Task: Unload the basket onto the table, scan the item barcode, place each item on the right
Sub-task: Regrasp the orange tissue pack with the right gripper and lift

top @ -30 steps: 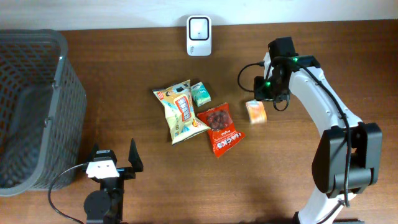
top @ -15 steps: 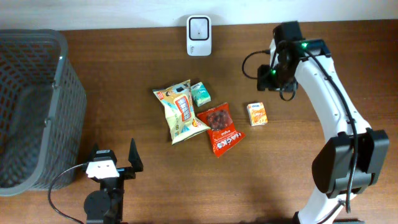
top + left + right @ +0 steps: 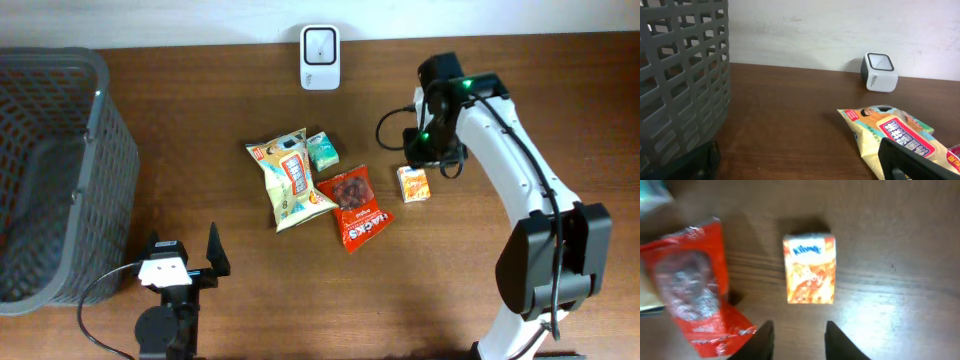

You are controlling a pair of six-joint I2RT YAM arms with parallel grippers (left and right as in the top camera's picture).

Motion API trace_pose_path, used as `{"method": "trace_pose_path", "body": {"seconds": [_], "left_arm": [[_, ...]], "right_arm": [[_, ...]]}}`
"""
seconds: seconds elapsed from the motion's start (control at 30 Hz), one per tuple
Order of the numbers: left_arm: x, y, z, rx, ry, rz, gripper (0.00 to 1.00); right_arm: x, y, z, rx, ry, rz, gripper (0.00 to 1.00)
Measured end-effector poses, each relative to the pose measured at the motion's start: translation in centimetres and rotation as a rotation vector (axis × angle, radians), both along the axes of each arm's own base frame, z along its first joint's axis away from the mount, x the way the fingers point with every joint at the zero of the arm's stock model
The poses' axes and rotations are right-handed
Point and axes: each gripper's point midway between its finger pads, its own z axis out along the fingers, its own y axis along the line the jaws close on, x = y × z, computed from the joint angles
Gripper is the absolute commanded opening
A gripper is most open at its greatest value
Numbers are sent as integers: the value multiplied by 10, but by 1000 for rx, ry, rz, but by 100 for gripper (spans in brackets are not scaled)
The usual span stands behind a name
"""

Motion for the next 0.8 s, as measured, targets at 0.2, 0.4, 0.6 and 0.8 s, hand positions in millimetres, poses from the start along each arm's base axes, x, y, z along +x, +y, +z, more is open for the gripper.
{"method": "trace_pose_path", "body": {"seconds": [0.2, 0.4, 0.6, 0.8], "left_arm": [[0, 0, 0, 0, 0, 0, 99], [0, 0, 0, 0, 0, 0, 99], [0, 0, 0, 0, 0, 0, 99], [0, 0, 0, 0, 0, 0, 99]], "right_arm": [[-3, 0, -36, -75, -18, -22, 34], [-4, 4, -68, -89, -50, -6, 41], [-1, 9, -80, -115, -91, 37, 41], [2, 2, -92, -147, -131, 35, 36]]}}
